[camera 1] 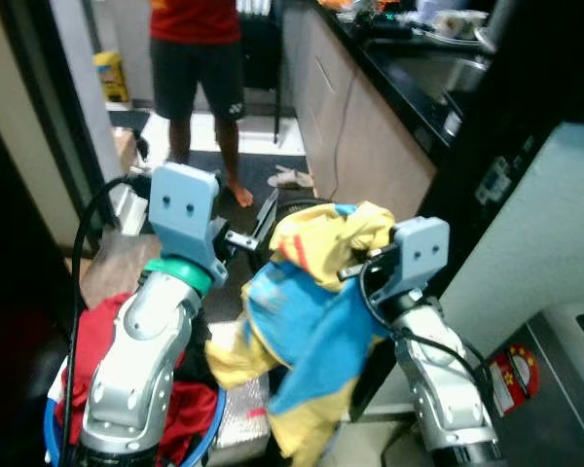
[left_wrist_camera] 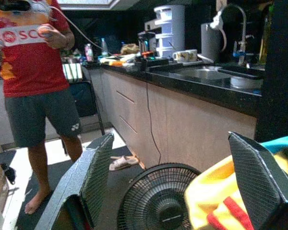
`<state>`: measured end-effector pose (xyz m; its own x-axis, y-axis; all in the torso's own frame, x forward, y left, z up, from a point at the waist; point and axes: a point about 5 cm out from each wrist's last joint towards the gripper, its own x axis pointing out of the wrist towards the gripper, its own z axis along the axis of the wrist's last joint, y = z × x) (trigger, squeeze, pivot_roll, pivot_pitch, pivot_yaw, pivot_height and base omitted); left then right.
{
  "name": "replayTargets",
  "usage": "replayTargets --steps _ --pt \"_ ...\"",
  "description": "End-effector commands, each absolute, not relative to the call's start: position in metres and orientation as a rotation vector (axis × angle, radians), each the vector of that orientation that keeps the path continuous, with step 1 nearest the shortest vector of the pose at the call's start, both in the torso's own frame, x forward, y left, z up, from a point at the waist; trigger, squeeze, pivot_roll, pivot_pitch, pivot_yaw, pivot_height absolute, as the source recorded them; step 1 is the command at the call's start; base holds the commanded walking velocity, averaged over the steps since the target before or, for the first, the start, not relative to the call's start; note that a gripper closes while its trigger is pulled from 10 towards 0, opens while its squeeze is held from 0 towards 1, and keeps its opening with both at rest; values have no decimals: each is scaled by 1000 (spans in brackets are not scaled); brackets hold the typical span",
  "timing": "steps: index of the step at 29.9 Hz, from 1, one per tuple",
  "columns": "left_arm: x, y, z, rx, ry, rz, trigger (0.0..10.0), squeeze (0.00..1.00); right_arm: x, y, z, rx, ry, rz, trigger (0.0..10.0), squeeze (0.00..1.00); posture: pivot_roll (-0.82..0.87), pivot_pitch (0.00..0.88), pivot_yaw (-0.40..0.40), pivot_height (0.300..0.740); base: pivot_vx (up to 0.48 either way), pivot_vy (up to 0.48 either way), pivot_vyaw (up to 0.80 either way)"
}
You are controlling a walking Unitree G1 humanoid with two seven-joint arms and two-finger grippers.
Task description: Clothes washing
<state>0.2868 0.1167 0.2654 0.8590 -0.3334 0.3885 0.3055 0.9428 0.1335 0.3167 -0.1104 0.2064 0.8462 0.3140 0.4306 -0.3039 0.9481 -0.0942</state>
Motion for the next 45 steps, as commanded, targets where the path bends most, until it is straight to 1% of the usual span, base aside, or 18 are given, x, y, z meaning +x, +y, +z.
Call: replayTargets --steps 1,33,40,45 --pt "286 114 265 60 -418 -349 10000 0 317 -113 214 -13 -486 317 10000 0 65 31 -9 740 0 0 -800" --pt "287 121 274 93 -445 -323 10000 0 322 -98 229 55 -537 349 10000 0 81 30 2 740 0 0 -800" --pt "288 123 276 96 -448 -316 10000 0 323 -97 233 85 -547 349 10000 0 85 33 1 740 0 0 0" --pt "288 123 276 97 -448 -312 10000 0 323 -96 234 90 -544 351 10000 0 85 36 1 740 0 0 -800"
